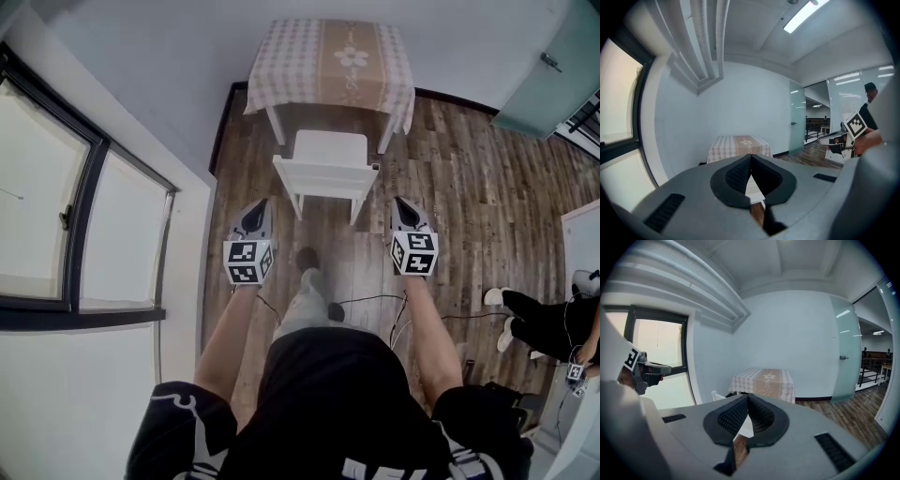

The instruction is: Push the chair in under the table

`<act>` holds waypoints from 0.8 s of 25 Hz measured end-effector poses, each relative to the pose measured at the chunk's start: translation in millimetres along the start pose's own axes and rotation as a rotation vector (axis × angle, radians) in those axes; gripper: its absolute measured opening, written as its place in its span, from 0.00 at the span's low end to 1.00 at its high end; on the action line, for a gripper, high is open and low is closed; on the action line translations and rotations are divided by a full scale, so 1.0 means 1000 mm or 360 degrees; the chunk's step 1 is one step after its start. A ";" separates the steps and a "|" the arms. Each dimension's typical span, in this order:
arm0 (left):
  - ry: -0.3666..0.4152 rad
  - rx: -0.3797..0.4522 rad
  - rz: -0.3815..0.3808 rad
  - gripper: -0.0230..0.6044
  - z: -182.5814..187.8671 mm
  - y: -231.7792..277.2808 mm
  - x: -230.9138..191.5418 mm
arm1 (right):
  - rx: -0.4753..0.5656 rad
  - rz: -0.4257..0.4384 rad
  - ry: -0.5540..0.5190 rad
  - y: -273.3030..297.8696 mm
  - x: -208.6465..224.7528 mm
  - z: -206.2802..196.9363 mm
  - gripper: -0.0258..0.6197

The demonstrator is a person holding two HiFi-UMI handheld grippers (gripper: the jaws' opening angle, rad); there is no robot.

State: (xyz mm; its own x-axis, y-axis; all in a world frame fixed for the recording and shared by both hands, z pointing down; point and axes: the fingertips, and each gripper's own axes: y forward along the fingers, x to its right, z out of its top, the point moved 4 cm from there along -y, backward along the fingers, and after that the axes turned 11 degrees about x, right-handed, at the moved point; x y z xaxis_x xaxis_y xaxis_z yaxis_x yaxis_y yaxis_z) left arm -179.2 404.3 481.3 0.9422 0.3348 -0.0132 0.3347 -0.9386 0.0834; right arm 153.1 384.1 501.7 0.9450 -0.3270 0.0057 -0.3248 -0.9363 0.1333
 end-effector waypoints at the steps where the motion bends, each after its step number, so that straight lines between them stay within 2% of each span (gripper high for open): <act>1: 0.0000 -0.0006 0.0000 0.08 -0.001 0.004 0.001 | -0.0003 0.0005 0.0004 0.003 0.001 -0.001 0.06; 13: -0.0038 -0.0123 -0.0016 0.08 -0.020 0.058 -0.015 | -0.0098 0.0020 0.0030 0.055 0.007 -0.021 0.07; 20: -0.0088 -0.0212 -0.0078 0.08 -0.038 0.090 -0.025 | -0.0170 0.0006 0.0034 0.084 0.013 -0.036 0.10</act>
State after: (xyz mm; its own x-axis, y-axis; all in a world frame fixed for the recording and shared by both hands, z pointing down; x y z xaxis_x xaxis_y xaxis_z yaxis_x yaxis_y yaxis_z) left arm -173.7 314.8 527.0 0.9253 0.3717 -0.0749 0.3789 -0.9006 0.2128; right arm 139.3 305.7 548.4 0.9448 -0.3266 0.0272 -0.3234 -0.9157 0.2384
